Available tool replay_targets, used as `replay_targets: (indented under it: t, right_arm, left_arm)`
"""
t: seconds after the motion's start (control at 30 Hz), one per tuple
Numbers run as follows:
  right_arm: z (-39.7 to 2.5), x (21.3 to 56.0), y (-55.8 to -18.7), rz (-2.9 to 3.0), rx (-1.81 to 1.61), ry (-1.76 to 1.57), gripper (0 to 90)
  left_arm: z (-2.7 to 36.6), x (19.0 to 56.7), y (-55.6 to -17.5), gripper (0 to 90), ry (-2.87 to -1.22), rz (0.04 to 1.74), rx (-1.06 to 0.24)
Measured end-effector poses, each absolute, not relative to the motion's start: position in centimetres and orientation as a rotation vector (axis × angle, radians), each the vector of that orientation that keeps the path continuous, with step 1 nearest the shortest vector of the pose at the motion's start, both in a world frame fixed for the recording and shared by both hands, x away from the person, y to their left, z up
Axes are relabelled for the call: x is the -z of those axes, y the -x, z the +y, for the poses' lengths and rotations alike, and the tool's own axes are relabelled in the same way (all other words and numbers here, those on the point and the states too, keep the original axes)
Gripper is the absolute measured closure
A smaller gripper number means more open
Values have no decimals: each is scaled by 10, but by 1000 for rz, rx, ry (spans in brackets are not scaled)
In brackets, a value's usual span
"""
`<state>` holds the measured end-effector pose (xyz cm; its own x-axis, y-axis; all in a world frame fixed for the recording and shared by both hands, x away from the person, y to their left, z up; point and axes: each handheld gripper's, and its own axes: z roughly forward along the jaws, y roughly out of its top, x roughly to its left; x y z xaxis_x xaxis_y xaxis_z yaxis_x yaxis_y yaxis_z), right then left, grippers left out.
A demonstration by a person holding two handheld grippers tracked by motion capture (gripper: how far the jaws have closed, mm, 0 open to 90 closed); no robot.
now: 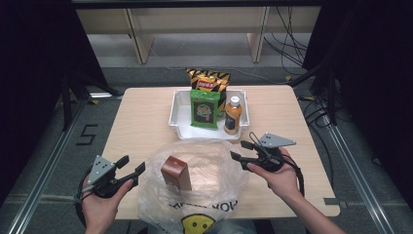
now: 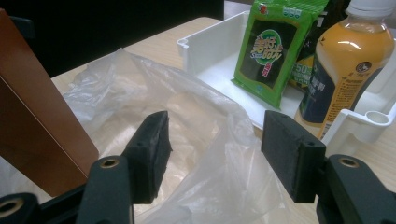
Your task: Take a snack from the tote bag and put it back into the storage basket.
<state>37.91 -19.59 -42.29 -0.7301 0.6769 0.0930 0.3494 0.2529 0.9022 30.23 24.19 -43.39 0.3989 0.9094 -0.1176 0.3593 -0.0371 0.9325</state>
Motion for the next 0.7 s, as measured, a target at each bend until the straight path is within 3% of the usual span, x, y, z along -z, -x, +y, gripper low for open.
replay_targets:
  t: [0.7]
  right_arm:
    - [-199,425,-381,2215,-1439,-1020,382]
  left_arm:
    - [231,412,-291,288,-1582,1058,-561]
